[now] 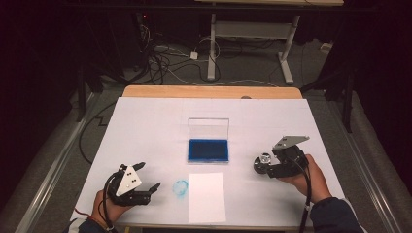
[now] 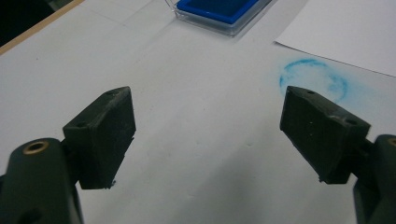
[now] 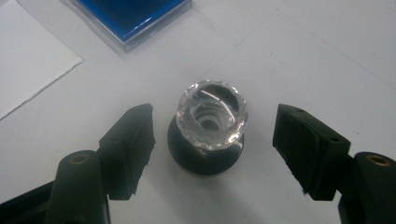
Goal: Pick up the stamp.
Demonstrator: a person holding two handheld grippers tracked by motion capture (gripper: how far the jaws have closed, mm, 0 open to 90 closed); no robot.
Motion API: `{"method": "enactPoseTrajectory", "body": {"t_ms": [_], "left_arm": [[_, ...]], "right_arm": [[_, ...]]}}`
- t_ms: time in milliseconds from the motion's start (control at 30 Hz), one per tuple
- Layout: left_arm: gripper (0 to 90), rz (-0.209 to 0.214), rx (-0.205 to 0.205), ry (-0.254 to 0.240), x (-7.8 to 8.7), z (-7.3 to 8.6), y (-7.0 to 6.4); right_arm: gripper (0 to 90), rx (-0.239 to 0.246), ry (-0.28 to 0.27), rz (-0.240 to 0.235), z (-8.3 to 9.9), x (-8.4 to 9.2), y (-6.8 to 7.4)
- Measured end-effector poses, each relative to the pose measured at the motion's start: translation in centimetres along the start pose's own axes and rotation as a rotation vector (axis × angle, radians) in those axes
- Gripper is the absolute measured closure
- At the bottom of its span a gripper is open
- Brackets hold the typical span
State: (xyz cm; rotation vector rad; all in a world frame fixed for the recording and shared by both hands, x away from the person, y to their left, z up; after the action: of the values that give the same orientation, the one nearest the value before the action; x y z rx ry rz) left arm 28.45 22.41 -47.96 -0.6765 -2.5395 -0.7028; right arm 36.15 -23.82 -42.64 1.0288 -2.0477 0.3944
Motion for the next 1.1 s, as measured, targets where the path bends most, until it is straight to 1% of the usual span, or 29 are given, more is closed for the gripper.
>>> {"method": "enactPoseTrajectory", "body": {"t_ms": [100,167,300,333,400,467,500,567,767,900,1000,1100], "left_arm": [[17.3,-0.002,-0.004,0.003,0.0,0.0,0.0],[17.3,0.003,-0.004,0.0,0.0,0.0,0.0],[17.3,0.007,0.001,0.002,0.0,0.0,0.0],[17.3,0.006,0.0,0.002,0.0,0.0,0.0],[17.3,0.002,-0.003,0.002,0.1,0.0,0.0],[17.3,-0.001,-0.003,0.002,0.1,0.1,0.0],[17.3,-0.002,0.001,0.005,0.1,0.1,0.1],[17.3,-0.002,0.002,0.006,0.1,0.1,0.1],[17.3,-0.001,-0.009,0.009,0.1,0.1,0.0],[17.3,0.001,-0.009,0.012,0.0,0.2,0.0],[17.3,0.002,-0.011,0.014,0.0,0.2,-0.1],[17.3,0.004,-0.015,0.021,-0.1,0.2,-0.1]], "right_arm": [[32.2,-0.013,-0.006,0.0,-0.2,-0.3,-0.1],[33.3,-0.014,-0.006,-0.015,-0.3,-0.5,-0.1],[34.8,-0.019,0.012,-0.017,-0.5,-1.0,-0.2],[36.0,-0.018,0.014,-0.021,-0.6,-1.0,-0.2],[42.8,0.003,0.013,-0.037,-0.5,-1.0,-0.2],[43.3,0.004,0.014,-0.031,-0.3,-1.0,-0.4],[43.7,0.0,0.007,-0.041,-0.3,-1.0,-0.6],[44.0,-0.002,0.02,-0.039,-0.2,-1.1,-0.6],[46.0,0.008,0.021,-0.038,-0.3,-1.2,-0.6],[46.7,0.007,0.032,-0.036,-0.3,-1.3,-0.7],[47.1,0.004,0.03,-0.036,-0.3,-1.2,-0.7],[48.6,0.001,0.028,-0.05,-0.2,-1.3,-1.0]]}}
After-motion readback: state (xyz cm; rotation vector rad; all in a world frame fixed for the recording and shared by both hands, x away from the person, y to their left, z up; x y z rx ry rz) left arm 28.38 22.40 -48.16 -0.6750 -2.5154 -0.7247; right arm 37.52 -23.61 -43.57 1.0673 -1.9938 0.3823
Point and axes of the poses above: each handheld gripper's, and its own axes: x roughly backward along the jaws, z roughly out of its underside, y roughly to its left, the point moved 1 cm from there along -x, roughly forward along the jaws, and after that the axes turned 13 degrees about -z, right-handed, at the moved point
